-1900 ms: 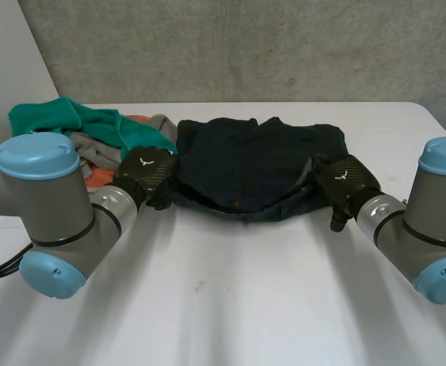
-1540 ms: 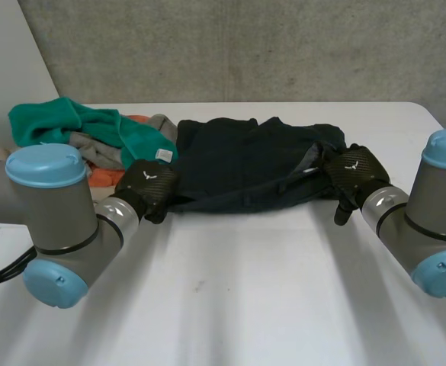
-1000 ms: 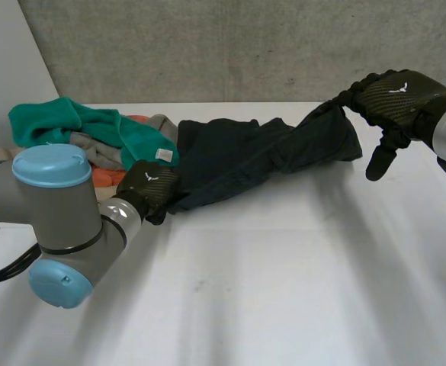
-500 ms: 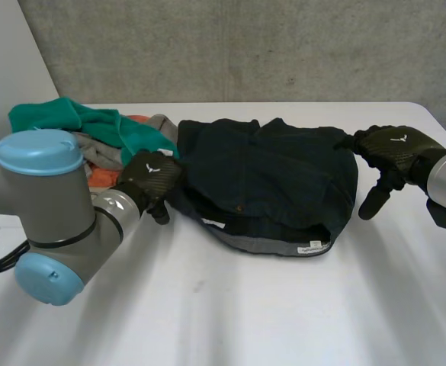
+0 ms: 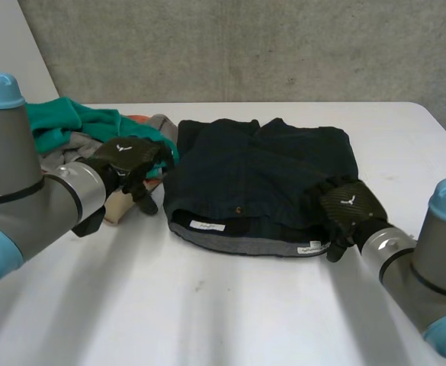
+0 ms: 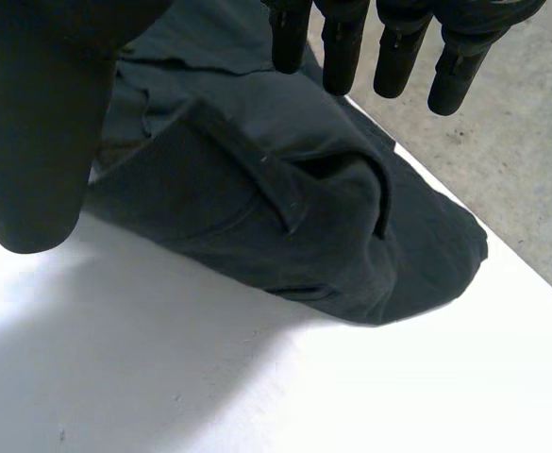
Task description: Fold the laundry.
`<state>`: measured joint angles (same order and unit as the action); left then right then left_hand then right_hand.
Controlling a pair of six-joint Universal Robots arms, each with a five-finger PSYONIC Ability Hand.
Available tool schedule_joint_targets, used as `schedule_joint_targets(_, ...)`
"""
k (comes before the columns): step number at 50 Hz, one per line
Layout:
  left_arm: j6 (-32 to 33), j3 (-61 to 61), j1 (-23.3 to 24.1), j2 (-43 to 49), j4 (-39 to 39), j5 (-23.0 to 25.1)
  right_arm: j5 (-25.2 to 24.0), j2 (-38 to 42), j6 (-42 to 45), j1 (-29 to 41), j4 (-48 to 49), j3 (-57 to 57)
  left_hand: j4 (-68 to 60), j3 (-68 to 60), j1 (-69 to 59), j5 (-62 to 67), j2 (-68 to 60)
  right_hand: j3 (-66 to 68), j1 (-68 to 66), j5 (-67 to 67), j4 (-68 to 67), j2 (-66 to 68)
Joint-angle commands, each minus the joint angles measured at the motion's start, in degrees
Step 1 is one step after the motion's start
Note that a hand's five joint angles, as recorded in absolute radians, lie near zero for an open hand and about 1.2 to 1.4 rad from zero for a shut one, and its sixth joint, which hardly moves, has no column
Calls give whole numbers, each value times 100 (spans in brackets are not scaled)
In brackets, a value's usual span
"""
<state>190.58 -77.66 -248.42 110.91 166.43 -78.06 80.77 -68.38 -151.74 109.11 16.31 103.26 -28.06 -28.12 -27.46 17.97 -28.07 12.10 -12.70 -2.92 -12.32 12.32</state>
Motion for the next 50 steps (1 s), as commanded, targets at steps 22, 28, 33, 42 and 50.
schedule_joint_targets(22,2097,691,443,2118,1717,-175,88,316,276,-48,523,54,-933,-927,-993,942,-932,6789,-6729,-6707,-6767,6767)
schedule_joint_targets(28,2132,1104,628,2312,1568,-464,88,343,329,-214,637,-139,-5194,-5188,-5254,5203,-5193,6790,-6730,-6708,-6768,6768)
schedule_joint_targets(33,2001,1341,891,2023,1094,-842,-43,483,636,-425,812,-577,-5194,-5188,-5254,5203,-5193,6790,-6730,-6708,-6768,6768)
schedule_joint_targets(42,1113,1631,2261,1451,627,-1448,-842,1203,1735,-1154,1620,-2080,-5194,-5188,-5254,5203,-5193,6790,-6730,-6708,-6768,6768)
schedule_joint_targets(50,902,2430,3510,2144,654,-2037,-2012,2179,1911,-1893,2403,-3100,-5194,-5188,-5254,5203,-5193,6790,-6730,-6708,-6768,6768)
